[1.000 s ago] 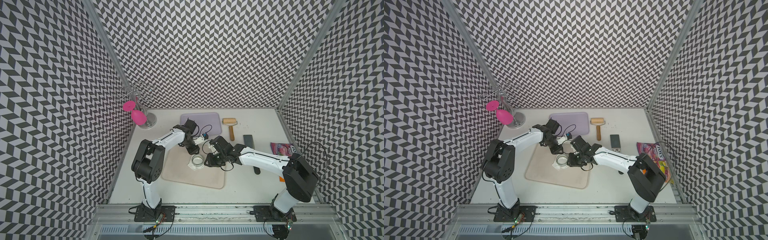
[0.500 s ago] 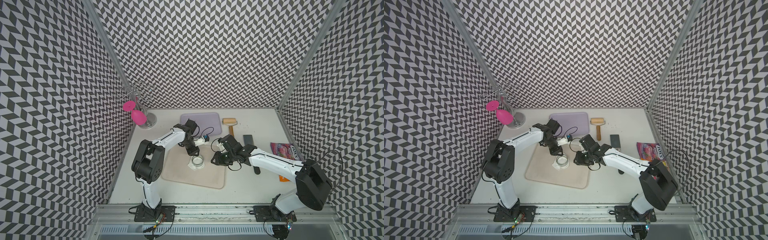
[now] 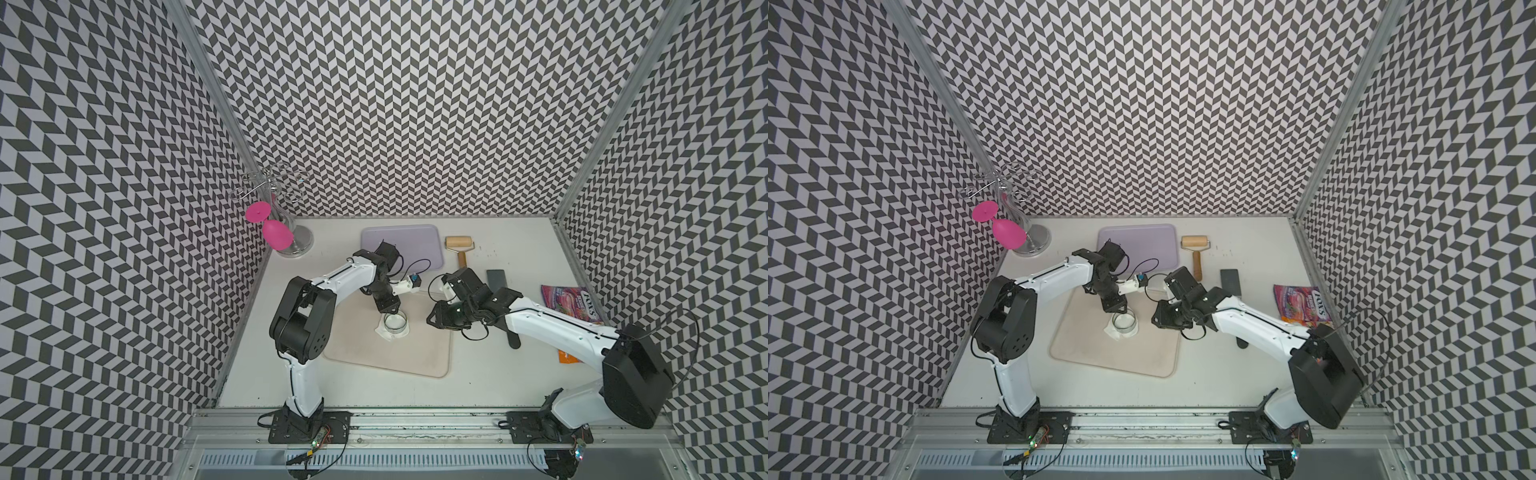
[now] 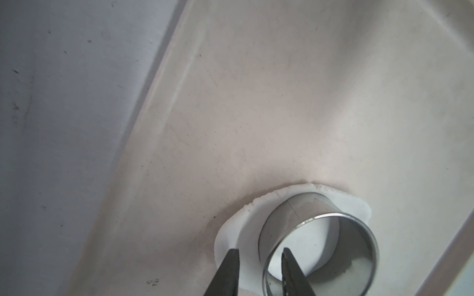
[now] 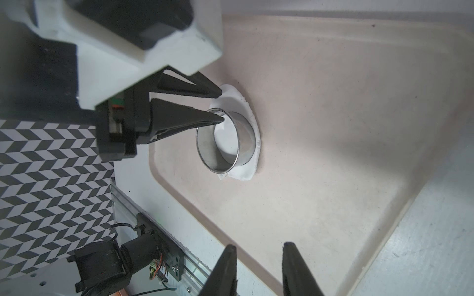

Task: Roll out the dumpling wrappers from the dough
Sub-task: Press the dumpling wrapper on the work surface.

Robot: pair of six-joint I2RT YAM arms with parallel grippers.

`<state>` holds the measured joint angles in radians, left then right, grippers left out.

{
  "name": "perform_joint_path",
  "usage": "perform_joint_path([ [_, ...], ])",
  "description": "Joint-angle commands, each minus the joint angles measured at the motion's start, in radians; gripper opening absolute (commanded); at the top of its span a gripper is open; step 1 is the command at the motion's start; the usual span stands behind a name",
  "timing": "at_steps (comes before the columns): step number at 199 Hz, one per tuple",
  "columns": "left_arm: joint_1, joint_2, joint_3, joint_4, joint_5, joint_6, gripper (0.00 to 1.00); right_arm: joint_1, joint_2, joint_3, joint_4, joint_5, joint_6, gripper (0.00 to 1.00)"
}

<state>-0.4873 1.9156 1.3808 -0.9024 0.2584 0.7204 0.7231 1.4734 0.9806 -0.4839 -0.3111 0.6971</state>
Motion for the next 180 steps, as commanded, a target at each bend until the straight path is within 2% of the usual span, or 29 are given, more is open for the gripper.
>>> perform_joint_path([
  [1, -0.005, 0.011, 0.005, 0.009, -0.011, 0.007, 0.30, -0.005, -0.027, -0.008, 0.010, -0.002, -0.016, 0.33],
  [131, 0.000, -0.004, -0.050, 0.077, -0.051, -0.051, 0.20, -0.005, -0.018, 0.015, 0.001, -0.009, -0.030, 0.33],
  [180, 0.006, -0.024, -0.054, 0.089, -0.080, -0.133, 0.20, -0.005, -0.005, 0.016, 0.016, -0.021, -0.025, 0.33],
])
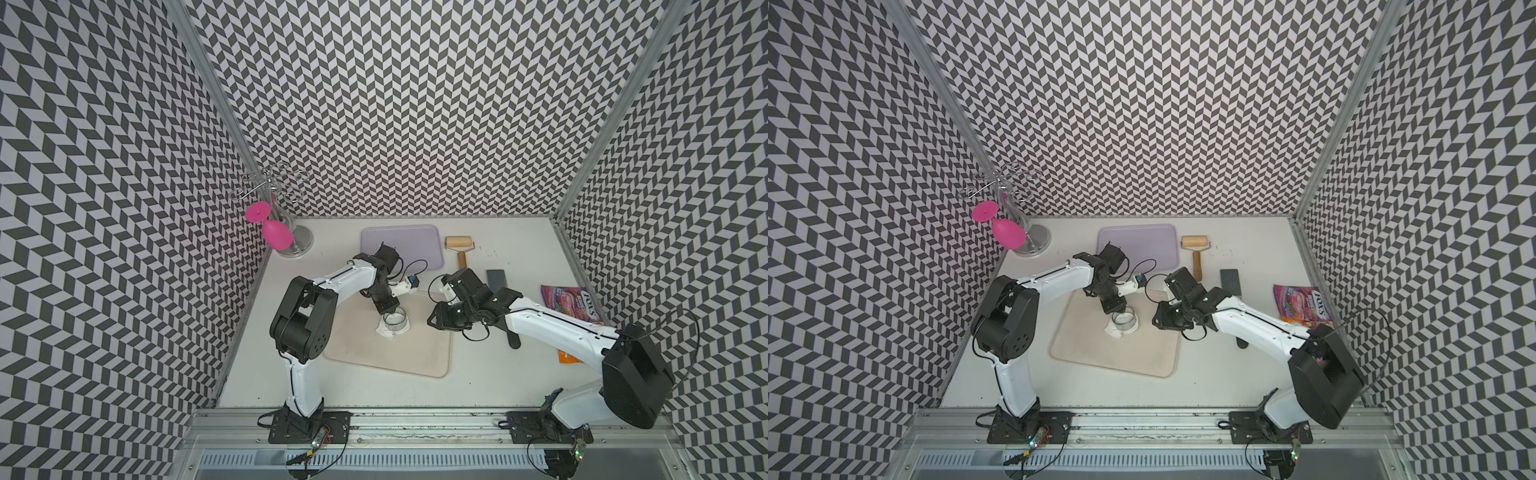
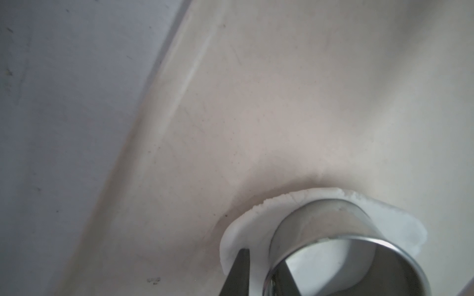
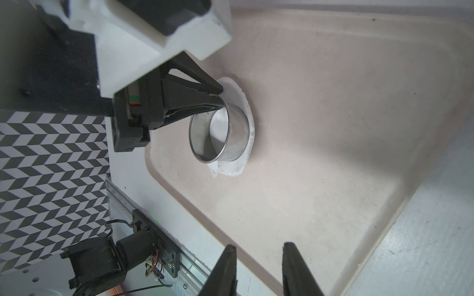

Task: Roll out the dumpling wrappers from the dough
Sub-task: Press the dumpling wrapper on the work surface.

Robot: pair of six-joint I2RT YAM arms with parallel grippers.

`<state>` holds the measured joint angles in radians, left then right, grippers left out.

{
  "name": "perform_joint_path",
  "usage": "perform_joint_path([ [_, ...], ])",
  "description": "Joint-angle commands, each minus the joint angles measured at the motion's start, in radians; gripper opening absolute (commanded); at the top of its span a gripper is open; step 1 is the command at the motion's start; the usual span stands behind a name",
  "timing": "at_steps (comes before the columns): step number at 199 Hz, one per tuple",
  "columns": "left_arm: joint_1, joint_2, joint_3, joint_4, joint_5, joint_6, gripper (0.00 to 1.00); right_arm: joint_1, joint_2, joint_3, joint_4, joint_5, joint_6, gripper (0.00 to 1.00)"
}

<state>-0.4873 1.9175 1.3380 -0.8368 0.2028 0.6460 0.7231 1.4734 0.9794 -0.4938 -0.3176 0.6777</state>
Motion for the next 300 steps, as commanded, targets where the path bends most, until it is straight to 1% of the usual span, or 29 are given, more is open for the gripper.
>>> perform_joint_path([
  [1, 0.006, -0.027, -0.011, 0.023, -0.025, -0.062, 0.20, -0.004, -0.004, 0.018, 0.027, -0.015, -0.006, 0.33],
  [20, 0.007, -0.035, -0.027, 0.032, -0.040, -0.114, 0.20, 0.001, 0.011, 0.021, 0.043, -0.024, 0.006, 0.34],
  [44, 0.006, -0.057, -0.062, 0.039, -0.035, -0.170, 0.23, 0.018, 0.034, 0.033, 0.062, -0.029, 0.020, 0.34],
  [80, 0.007, -0.113, -0.095, 0.040, 0.005, -0.221, 0.35, 0.039, 0.075, 0.051, 0.103, -0.047, 0.030, 0.34],
  [87, 0.008, -0.127, -0.095, 0.039, 0.015, -0.231, 0.39, 0.042, 0.085, 0.057, 0.108, -0.050, 0.029, 0.34],
  [118, 0.008, -0.167, -0.063, 0.022, 0.032, -0.256, 0.43, 0.055, 0.120, 0.074, 0.144, -0.068, 0.039, 0.35],
  [122, 0.008, -0.168, -0.058, 0.020, 0.030, -0.258, 0.45, 0.057, 0.127, 0.077, 0.148, -0.069, 0.040, 0.35],
  [128, 0.009, -0.170, -0.051, 0.020, 0.025, -0.261, 0.46, 0.062, 0.138, 0.083, 0.151, -0.068, 0.044, 0.35],
  [150, 0.008, -0.157, -0.034, 0.011, 0.014, -0.259, 0.46, 0.082, 0.186, 0.112, 0.162, -0.060, 0.057, 0.35],
  [167, 0.008, -0.146, -0.044, 0.025, 0.005, -0.254, 0.44, 0.091, 0.218, 0.130, 0.170, -0.047, 0.078, 0.34],
  [189, 0.007, -0.134, -0.064, 0.040, 0.010, -0.242, 0.41, 0.091, 0.254, 0.132, 0.198, -0.047, 0.105, 0.34],
  [216, 0.005, -0.131, -0.088, 0.062, 0.008, -0.235, 0.34, 0.090, 0.297, 0.139, 0.223, -0.056, 0.126, 0.33],
  [256, 0.004, -0.122, -0.102, 0.062, 0.009, -0.232, 0.35, 0.080, 0.315, 0.147, 0.251, -0.061, 0.140, 0.33],
  [300, 0.011, -0.146, -0.108, 0.057, 0.028, -0.239, 0.35, 0.072, 0.341, 0.163, 0.252, -0.067, 0.138, 0.32],
])
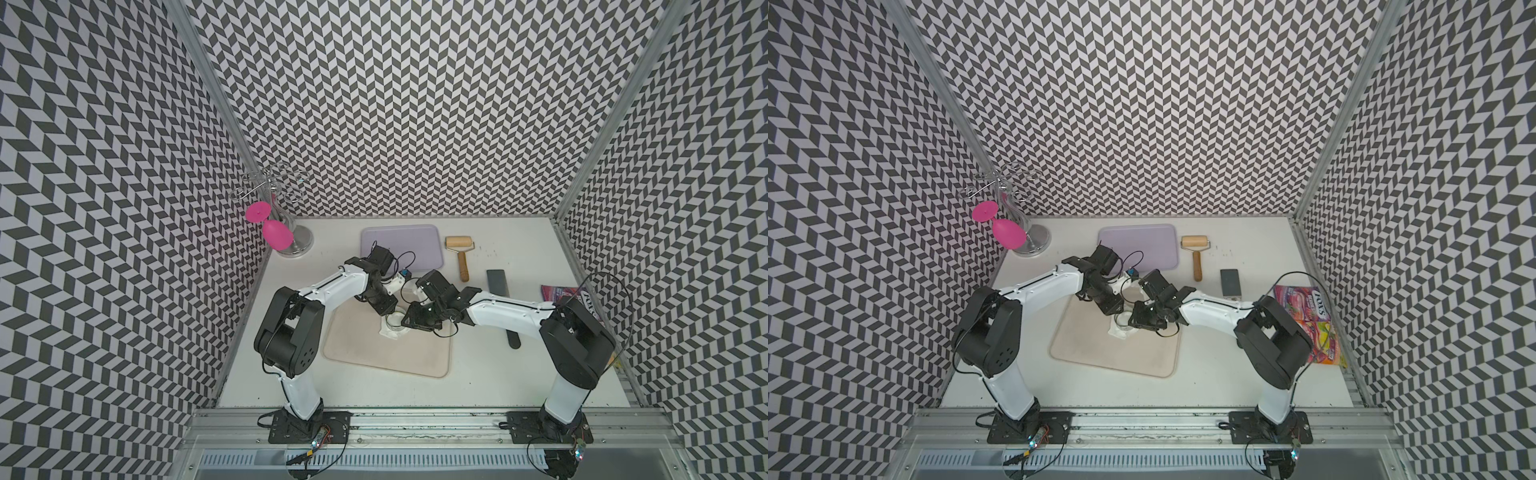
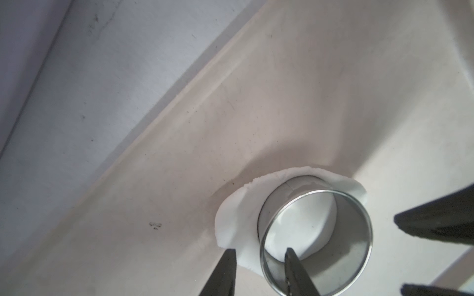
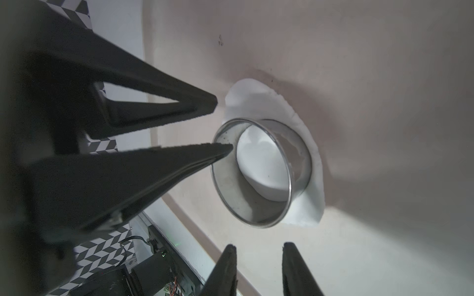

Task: Roll out the dumpling wrappers from the dough
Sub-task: Press the dumpling wrapper on the work surface.

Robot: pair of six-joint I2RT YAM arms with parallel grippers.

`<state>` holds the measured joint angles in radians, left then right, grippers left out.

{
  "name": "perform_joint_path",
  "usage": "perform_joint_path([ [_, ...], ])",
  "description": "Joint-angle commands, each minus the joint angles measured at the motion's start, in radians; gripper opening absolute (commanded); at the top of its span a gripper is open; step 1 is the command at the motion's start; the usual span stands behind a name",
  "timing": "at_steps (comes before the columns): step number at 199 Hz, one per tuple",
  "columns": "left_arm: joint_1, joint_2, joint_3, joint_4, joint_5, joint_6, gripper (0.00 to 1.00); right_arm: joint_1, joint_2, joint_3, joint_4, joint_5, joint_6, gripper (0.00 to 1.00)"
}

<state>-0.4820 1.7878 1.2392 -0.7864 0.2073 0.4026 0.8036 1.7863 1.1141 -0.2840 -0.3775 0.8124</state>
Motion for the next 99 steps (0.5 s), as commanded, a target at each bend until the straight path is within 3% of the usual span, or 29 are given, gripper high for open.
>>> perform_joint_path([
  [1, 0.004, -0.017, -0.009, 0.006, 0.023, 0.004, 0.35, -0.010, 0.030, 0.029, 0.042, -0.008, 0.003, 0.32],
  [99, 0.006, -0.015, -0.039, 0.022, 0.022, 0.001, 0.34, -0.020, 0.088, 0.058, 0.026, -0.005, -0.013, 0.26],
])
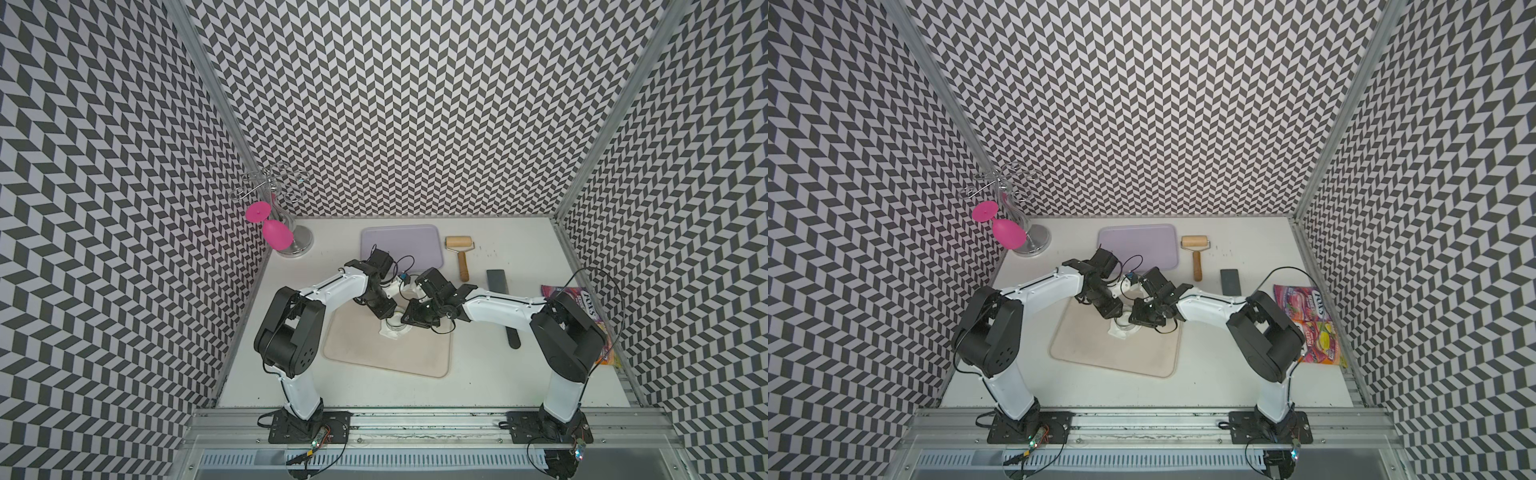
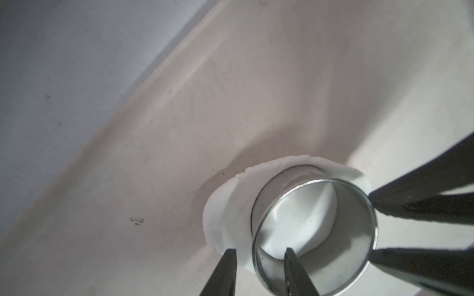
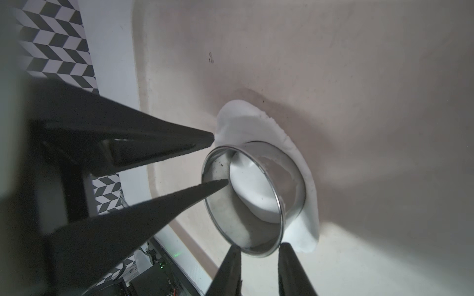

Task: Roll out the dumpling wrappers from the dough
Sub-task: Press the dumpling wrapper on the work surface.

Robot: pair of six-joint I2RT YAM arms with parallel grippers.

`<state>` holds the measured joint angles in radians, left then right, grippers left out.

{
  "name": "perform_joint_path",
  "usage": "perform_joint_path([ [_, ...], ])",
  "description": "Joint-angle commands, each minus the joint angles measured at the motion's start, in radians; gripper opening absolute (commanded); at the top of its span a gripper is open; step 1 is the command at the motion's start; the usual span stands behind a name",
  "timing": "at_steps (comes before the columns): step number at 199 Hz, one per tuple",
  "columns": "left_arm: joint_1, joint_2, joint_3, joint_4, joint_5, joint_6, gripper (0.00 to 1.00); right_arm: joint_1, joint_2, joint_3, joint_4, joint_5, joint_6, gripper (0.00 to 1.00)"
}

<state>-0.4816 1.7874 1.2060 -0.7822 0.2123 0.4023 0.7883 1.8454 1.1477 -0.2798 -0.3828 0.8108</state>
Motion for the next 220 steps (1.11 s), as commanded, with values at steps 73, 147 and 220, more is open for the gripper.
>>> perform_joint_path([
  [73, 0.005, -0.005, -0.034, 0.040, 0.011, -0.002, 0.12, -0.007, 0.064, 0.035, -0.019, 0.045, -0.025, 0.08],
  [147, 0.012, 0.004, -0.103, 0.081, -0.016, -0.010, 0.00, -0.006, 0.091, 0.077, -0.070, 0.065, -0.042, 0.00],
  [220, 0.011, 0.012, -0.178, 0.122, -0.082, -0.022, 0.00, -0.006, 0.138, 0.065, -0.072, 0.092, -0.048, 0.00],
])
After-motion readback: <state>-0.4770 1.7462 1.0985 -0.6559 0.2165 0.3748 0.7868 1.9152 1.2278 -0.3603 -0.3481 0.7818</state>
